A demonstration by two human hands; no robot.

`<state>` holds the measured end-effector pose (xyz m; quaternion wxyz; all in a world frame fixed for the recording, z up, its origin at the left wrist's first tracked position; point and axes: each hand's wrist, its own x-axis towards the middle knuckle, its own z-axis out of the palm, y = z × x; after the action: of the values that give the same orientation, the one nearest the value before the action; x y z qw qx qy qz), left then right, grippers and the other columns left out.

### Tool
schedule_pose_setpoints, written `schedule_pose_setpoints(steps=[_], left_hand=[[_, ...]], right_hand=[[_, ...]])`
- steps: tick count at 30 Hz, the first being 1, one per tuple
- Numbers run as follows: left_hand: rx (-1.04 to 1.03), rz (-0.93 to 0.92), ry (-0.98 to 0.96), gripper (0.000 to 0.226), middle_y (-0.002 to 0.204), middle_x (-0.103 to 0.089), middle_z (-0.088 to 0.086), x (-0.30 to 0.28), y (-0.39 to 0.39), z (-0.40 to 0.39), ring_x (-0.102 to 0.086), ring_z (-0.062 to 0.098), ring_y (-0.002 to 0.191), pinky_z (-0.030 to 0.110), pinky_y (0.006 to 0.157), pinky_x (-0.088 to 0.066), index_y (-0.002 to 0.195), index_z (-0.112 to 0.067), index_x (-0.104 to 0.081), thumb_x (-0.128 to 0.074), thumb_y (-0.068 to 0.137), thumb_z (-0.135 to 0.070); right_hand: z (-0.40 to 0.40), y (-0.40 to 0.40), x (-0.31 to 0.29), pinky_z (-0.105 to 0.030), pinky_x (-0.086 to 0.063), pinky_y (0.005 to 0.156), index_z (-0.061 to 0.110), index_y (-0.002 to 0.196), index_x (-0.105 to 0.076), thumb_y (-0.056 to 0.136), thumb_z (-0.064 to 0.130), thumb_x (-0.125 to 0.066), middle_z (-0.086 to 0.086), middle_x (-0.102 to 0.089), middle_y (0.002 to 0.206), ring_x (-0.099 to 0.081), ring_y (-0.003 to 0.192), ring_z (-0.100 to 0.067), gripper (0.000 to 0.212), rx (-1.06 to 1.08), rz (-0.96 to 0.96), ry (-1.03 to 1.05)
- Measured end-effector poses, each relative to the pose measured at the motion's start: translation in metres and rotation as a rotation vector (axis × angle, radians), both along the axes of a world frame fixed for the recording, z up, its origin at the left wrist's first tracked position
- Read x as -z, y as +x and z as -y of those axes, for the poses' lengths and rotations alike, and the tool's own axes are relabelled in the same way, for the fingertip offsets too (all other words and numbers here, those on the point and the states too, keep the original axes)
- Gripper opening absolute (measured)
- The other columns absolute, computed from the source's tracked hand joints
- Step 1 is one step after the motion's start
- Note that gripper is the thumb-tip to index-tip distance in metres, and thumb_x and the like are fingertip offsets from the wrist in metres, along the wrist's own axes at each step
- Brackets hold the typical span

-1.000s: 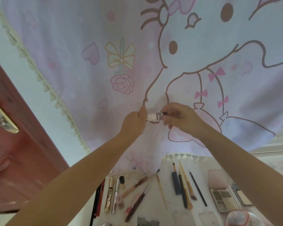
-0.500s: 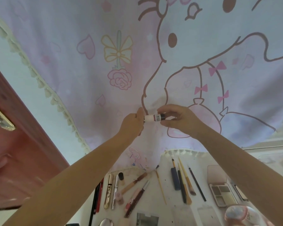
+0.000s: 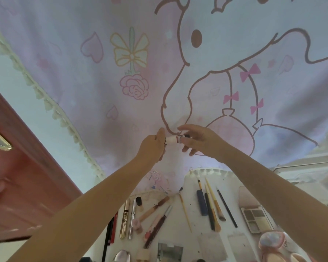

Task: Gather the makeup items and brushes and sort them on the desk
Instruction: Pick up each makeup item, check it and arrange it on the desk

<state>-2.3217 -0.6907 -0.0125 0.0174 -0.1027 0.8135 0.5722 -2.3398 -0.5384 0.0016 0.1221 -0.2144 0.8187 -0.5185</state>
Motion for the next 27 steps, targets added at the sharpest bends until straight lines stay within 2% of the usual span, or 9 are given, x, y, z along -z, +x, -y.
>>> schedule_pose_setpoints(steps=[2, 7, 11, 13, 15, 17, 20, 24, 27], left_hand=[[0.0, 0.013, 0.009, 0.05, 0.052, -0.039, 0.003, 0.004, 0.001, 0.0, -0.033, 0.016, 0.044, 0.024, 0.046, -0.029, 0.057, -0.012, -0.039, -0.026, 0.099, -0.034], [0.0, 0.127, 0.027, 0.052, 0.054, -0.044, 0.004, 0.014, 0.007, 0.003, -0.039, 0.015, 0.045, 0.022, 0.046, -0.033, 0.059, -0.011, -0.043, -0.025, 0.099, -0.038], [0.046, 0.203, -0.104, 0.044, 0.072, -0.056, 0.004, 0.036, 0.017, 0.019, -0.054, 0.017, 0.058, 0.024, 0.058, -0.044, 0.081, -0.012, -0.048, -0.021, 0.099, -0.042], [0.05, 0.193, -0.249, 0.039, 0.081, -0.054, 0.008, 0.054, 0.024, 0.037, -0.053, 0.022, 0.07, 0.031, 0.07, -0.046, 0.079, -0.013, -0.045, -0.023, 0.099, -0.039], [0.053, 0.196, -0.446, 0.036, 0.076, -0.048, 0.006, 0.072, 0.036, 0.057, -0.047, 0.021, 0.072, 0.031, 0.068, -0.04, 0.07, -0.014, -0.039, -0.027, 0.099, -0.031], [0.037, 0.23, -0.576, 0.029, 0.071, -0.047, 0.002, 0.091, 0.053, 0.074, -0.048, 0.02, 0.073, 0.026, 0.066, -0.035, 0.082, -0.007, -0.045, -0.03, 0.099, -0.025], [0.024, 0.257, -0.702, 0.031, 0.094, -0.058, 0.01, 0.114, 0.084, 0.087, -0.056, 0.024, 0.091, 0.022, 0.075, -0.035, 0.108, 0.0, -0.051, -0.031, 0.099, -0.023], [0.045, 0.264, -0.943, 0.028, 0.109, -0.056, 0.011, 0.127, 0.11, 0.086, -0.054, 0.025, 0.101, 0.029, 0.079, -0.042, 0.109, -0.003, -0.049, -0.03, 0.098, -0.021], [0.093, 0.28, -1.112, 0.026, 0.118, -0.052, 0.008, 0.14, 0.121, 0.089, -0.048, 0.023, 0.108, 0.027, 0.082, -0.042, 0.117, -0.007, -0.046, -0.032, 0.095, -0.013]], right_hand=[[0.002, 0.001, 0.005, -0.015, -0.051, 0.057, 0.021, 0.097, -0.057, 0.088, 0.01, -0.054, 0.006, -0.062, 0.074, -0.06, 0.054, 0.0, 0.014, -0.01, 0.023, -0.009], [0.005, 0.004, 0.022, -0.012, -0.051, 0.055, 0.017, 0.084, -0.062, 0.087, 0.003, -0.055, 0.011, -0.064, 0.054, -0.059, 0.049, 0.0, 0.016, -0.004, 0.074, -0.069], [0.011, 0.012, 0.046, -0.011, -0.051, 0.055, 0.017, 0.083, -0.062, 0.086, 0.004, -0.056, 0.011, -0.063, 0.055, -0.058, 0.048, 0.001, 0.014, 0.009, 0.115, -0.01], [0.017, 0.016, 0.062, -0.014, -0.051, 0.059, 0.015, 0.086, -0.062, 0.087, 0.009, -0.058, 0.006, -0.061, 0.064, -0.058, 0.049, 0.003, 0.007, 0.006, 0.092, 0.113], [0.022, 0.021, 0.082, -0.021, -0.05, 0.068, 0.011, 0.093, -0.063, 0.087, 0.015, -0.057, 0.002, -0.061, 0.074, -0.058, 0.059, -0.005, 0.009, -0.019, 0.025, 0.293], [0.029, 0.025, 0.102, -0.014, -0.043, 0.067, 0.009, 0.098, -0.063, 0.089, 0.019, -0.055, -0.001, -0.06, 0.082, -0.054, 0.069, -0.011, 0.016, -0.099, -0.047, 0.455], [0.043, 0.034, 0.13, -0.017, -0.039, 0.064, 0.009, 0.092, -0.062, 0.089, 0.021, -0.053, 0.0, -0.055, 0.078, -0.052, 0.075, -0.017, 0.016, -0.261, -0.102, 0.626], [0.065, 0.039, 0.155, -0.03, -0.045, 0.074, 0.02, 0.068, -0.047, 0.089, 0.023, -0.049, 0.008, -0.043, 0.065, -0.049, 0.076, -0.018, 0.021, -0.365, -0.1, 0.803], [0.085, 0.045, 0.163, -0.023, -0.038, 0.062, 0.016, 0.082, -0.051, 0.091, 0.024, -0.045, 0.004, -0.052, 0.079, -0.049, 0.083, -0.017, 0.013, -0.437, -0.146, 0.884]])
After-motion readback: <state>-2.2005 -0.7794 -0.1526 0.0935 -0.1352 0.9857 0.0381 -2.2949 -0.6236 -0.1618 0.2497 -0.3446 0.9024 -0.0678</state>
